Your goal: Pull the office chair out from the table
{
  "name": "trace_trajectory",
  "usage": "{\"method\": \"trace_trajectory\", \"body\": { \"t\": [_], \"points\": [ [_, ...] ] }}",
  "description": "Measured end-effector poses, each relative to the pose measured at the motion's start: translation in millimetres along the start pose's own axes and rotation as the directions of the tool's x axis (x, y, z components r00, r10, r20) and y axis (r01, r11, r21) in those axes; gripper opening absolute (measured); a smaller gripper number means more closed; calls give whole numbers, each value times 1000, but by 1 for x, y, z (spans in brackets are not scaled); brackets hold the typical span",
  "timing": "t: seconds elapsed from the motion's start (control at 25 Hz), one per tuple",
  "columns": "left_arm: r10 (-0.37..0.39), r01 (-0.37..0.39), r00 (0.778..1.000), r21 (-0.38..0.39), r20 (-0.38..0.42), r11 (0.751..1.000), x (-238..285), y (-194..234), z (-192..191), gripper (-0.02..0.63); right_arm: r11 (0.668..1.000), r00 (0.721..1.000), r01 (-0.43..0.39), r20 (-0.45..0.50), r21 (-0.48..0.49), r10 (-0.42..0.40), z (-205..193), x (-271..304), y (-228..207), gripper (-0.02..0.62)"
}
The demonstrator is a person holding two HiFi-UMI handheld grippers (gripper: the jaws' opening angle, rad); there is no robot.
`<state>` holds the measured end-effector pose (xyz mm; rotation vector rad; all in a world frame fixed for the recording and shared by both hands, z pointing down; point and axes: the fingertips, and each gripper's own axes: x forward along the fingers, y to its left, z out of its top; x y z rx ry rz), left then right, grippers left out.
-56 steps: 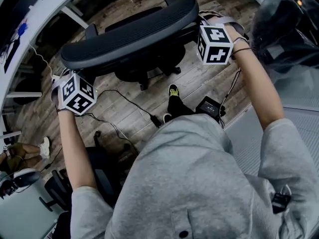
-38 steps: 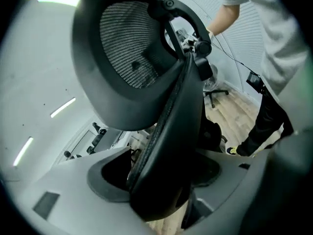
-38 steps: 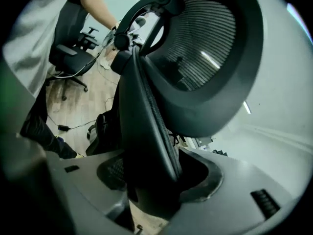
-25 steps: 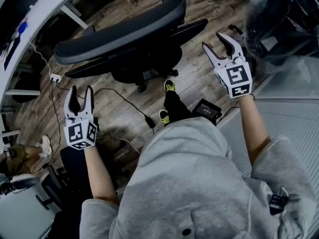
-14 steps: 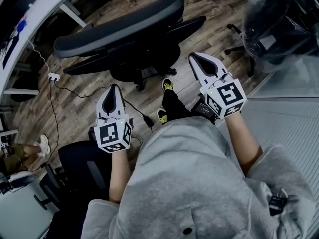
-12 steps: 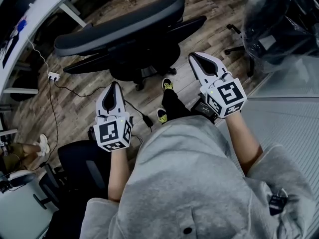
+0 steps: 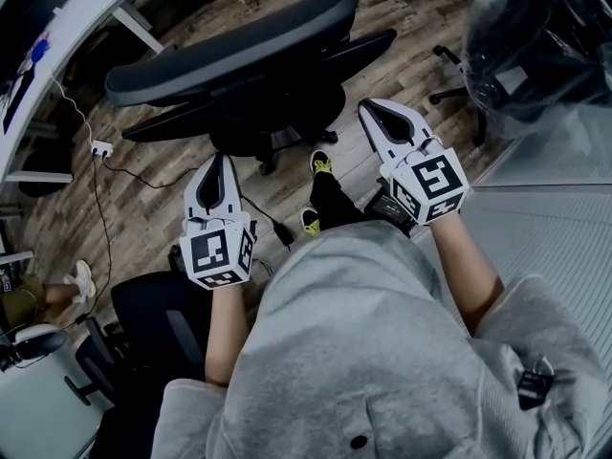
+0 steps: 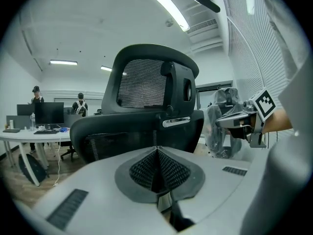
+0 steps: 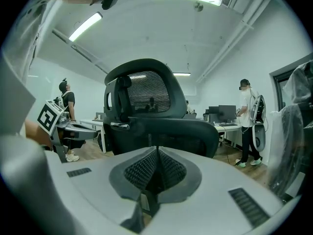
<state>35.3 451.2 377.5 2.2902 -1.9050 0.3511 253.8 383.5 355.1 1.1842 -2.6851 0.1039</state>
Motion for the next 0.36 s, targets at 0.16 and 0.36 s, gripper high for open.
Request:
{"method": "trace_trajectory", "body": {
  "t": [0.16, 0.36],
  "points": [
    [-1, 1, 1000, 8, -1, 1000, 1, -1, 2, 12, 1000, 1000, 2, -3, -5, -2, 0, 3, -1, 37],
    [2, -2, 1000, 3, 6, 1000, -3, 5, 4, 12, 1000, 1000, 8, 2, -8, -8, 2, 6, 4, 37]
  ]
}}
